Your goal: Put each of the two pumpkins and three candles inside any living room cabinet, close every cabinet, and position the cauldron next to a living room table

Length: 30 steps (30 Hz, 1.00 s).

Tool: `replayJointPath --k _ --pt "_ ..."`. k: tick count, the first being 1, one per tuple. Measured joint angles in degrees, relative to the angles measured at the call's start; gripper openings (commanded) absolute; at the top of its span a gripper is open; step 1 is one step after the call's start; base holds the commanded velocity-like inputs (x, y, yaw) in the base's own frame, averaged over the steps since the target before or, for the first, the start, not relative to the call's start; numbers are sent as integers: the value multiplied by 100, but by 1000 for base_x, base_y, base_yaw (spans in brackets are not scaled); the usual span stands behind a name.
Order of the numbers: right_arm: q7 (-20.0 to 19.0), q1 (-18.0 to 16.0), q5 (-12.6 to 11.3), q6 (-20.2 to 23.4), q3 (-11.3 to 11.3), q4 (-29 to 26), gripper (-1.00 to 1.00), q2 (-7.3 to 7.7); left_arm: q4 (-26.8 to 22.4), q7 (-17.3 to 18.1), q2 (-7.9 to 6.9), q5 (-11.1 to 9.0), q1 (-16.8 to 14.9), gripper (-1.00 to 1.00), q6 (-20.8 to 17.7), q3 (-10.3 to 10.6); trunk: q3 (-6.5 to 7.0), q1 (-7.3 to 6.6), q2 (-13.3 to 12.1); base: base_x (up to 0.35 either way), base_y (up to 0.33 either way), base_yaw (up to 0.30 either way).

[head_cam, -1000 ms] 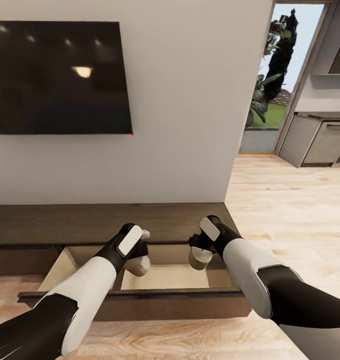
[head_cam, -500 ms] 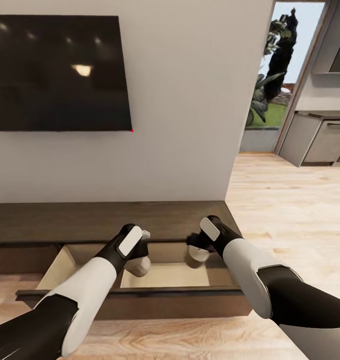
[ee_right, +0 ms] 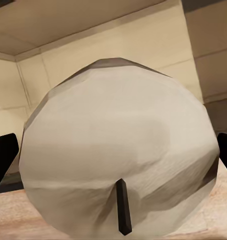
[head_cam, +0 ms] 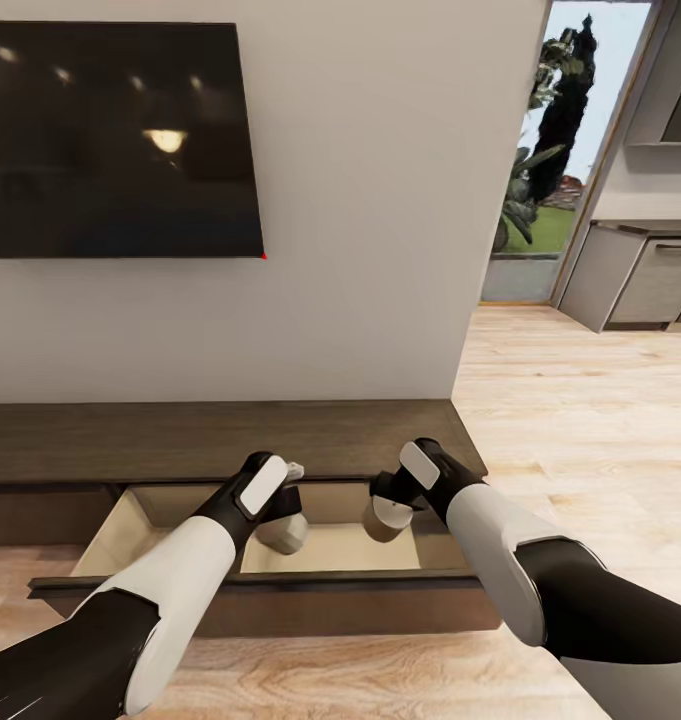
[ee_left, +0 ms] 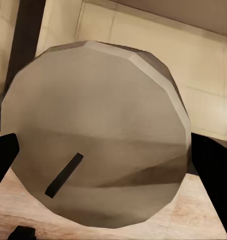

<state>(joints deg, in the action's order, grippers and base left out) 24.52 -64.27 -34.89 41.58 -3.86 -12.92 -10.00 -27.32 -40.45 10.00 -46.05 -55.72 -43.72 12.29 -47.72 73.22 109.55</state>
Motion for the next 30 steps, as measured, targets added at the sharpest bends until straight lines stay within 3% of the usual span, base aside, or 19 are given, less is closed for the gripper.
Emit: replayJointPath --k 7,14,24,30 --pt "0 2 3 1 -1 -1 -100 0 33 87 0 15 0 -100 3 1 0 0 0 280 0 0" --pt "-2 25 8 -10 -1 19 -100 0 34 90 0 16 0 -100 4 1 0 0 0 61 0 0" --pt "8 55 21 -58 -140 61 -100 0 34 90 0 11 0 -100 1 1 -179 219 399 1 0 0" --pt "7 56 18 -692 -262 410 -100 0 56 90 0 9 1 -100 1 1 -287 351 640 0 0 0"
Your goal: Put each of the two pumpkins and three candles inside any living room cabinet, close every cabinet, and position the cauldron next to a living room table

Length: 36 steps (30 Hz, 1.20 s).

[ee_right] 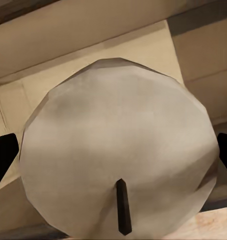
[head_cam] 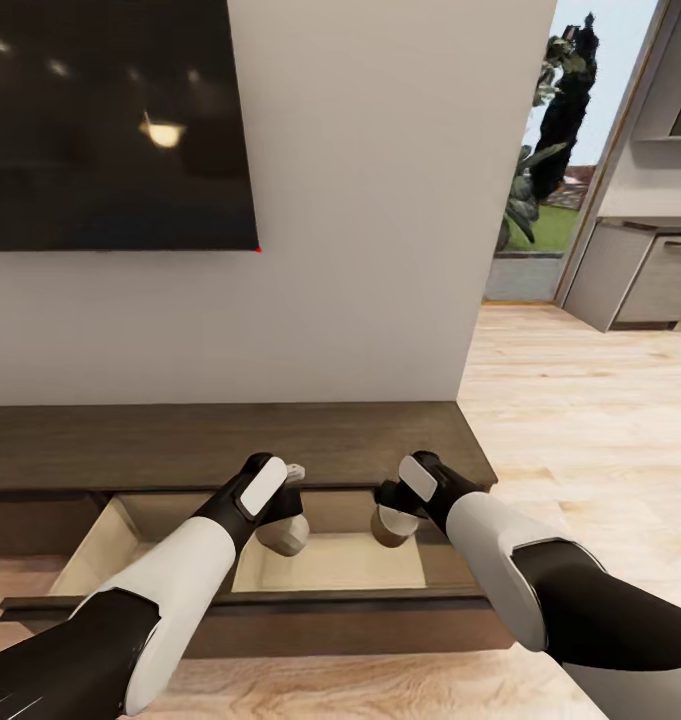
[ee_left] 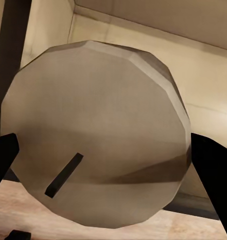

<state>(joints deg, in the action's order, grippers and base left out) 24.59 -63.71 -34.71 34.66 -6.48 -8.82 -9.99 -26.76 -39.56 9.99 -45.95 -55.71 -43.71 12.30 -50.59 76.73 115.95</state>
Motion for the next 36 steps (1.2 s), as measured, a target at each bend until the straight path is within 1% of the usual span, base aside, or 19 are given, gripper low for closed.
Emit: replayJointPath --k 6,10,13,14,16,17,19,21,25,32,36 --pt "-1 -1 -7 -99 -57 77 -100 0 4 0 0 5 -17 -100 10 0 -108 132 241 0 0 0" --pt "-1 -1 -7 -113 -63 82 -100 0 10 0 0 4 -18 -100 121 0 -179 220 401 0 0 0" --pt "-1 1 -7 -120 -64 83 -100 0 121 0 -1 12 -17 -100 145 19 -234 286 521 0 0 0" --pt "-1 0 -8 -122 -63 83 -100 0 168 0 0 4 -17 -100 172 54 -251 308 561 0 0 0" --pt "2 2 -7 -123 -64 83 -100 0 216 0 0 13 -18 -100 318 192 -287 351 642 0 0 0" --pt "2 2 -6 -127 -64 83 -100 0 231 0 0 13 -19 -100 446 337 -305 373 682 0 0 0" --pt "1 2 -1 -141 -65 83 -100 0 247 0 0 -5 -18 -100 541 522 -341 417 762 0 0 0" --pt "0 3 1 -152 -65 80 -100 0 254 0 0 -9 -18 -100 580 613 -377 461 842 0 0 0" --pt "7 5 -1 -232 -91 74 -100 0 258 0 0 -18 -18 -100 604 668 -449 549 1003 0 0 0" --pt "8 4 1 -306 -106 75 -100 0 255 0 0 -20 -18 -100 607 676 -574 703 1283 0 0 0" --pt "0 7 0 -318 -107 73 -100 0 252 0 0 -33 -19 -100 610 677 -574 703 1285 0 0 0"
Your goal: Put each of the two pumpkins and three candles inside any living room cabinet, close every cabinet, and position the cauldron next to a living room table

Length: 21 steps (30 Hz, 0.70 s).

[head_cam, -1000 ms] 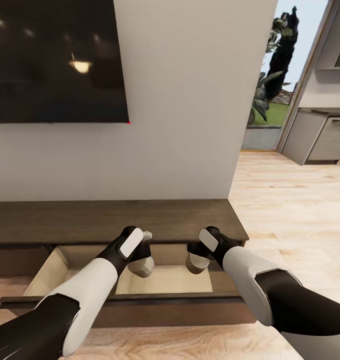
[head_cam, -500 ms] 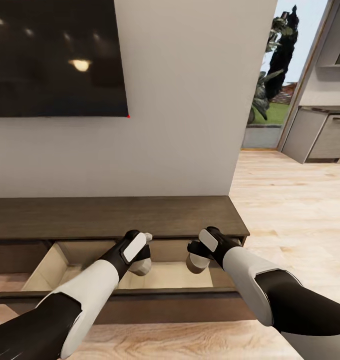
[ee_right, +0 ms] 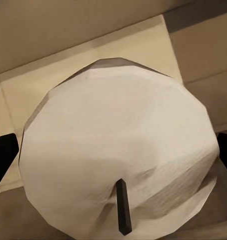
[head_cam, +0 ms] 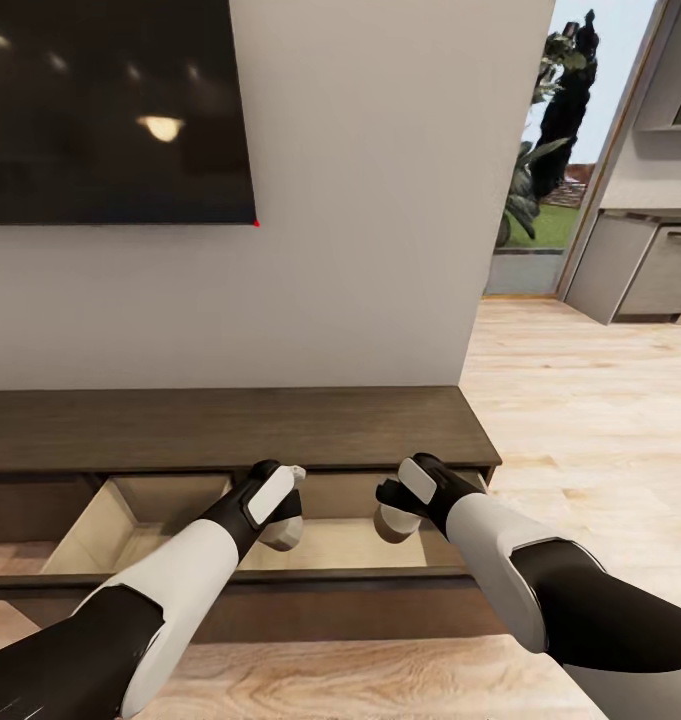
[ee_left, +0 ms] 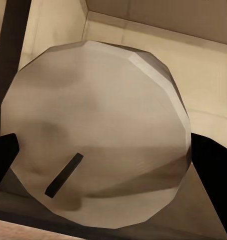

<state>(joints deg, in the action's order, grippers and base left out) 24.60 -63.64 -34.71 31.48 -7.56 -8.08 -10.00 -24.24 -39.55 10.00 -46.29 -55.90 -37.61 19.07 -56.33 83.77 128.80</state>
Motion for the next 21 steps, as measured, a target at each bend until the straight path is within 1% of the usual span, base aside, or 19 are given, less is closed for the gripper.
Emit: replayJointPath --k 5,9,13,21 --pt "-9 -4 1 -3 -3 0 -100 0 2 0 0 -16 0 -100 -3 0 0 0 0 6 0 18" --pt "-4 -2 4 -10 -11 0 -100 0 5 0 0 -27 0 -100 -8 0 0 0 0 145 0 194" --pt "-7 -1 -4 -88 -9 0 -100 0 6 0 0 -29 0 -100 -7 0 0 0 0 41 0 68" --pt "-10 -3 -8 -114 -9 1 -100 0 7 0 0 -32 1 -100 -12 8 -143 175 319 3 0 5"
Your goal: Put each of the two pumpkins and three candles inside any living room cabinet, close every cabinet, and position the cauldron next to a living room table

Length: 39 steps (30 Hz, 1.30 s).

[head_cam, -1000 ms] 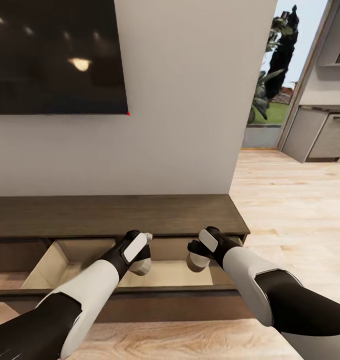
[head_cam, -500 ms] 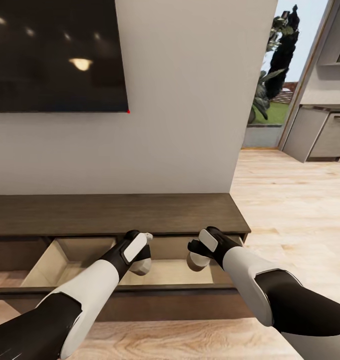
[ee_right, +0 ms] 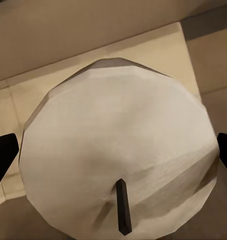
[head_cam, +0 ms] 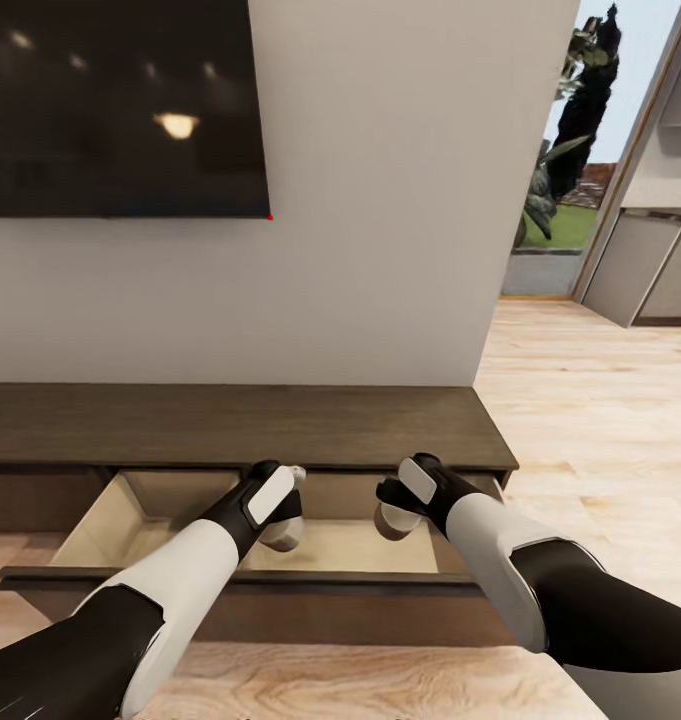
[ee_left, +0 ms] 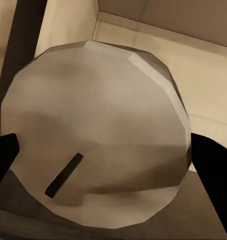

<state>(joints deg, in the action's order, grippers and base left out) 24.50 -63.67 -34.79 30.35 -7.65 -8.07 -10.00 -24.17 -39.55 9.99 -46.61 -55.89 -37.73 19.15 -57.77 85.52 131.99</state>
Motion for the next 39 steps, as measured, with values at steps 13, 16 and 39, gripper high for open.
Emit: replayJointPath --k 13,16,39 --pt "5 2 9 -131 -8 6 -100 0 0 9 0 0 0 -100 7 0 -233 286 521 0 0 0" --pt "8 2 19 -155 -85 7 -100 0 0 9 0 8 0 -100 70 1 -287 351 642 0 0 0" --pt "9 -2 0 -376 -404 0 -100 0 4 396 0 20 -1 -100 166 54 -305 374 683 52 0 0"
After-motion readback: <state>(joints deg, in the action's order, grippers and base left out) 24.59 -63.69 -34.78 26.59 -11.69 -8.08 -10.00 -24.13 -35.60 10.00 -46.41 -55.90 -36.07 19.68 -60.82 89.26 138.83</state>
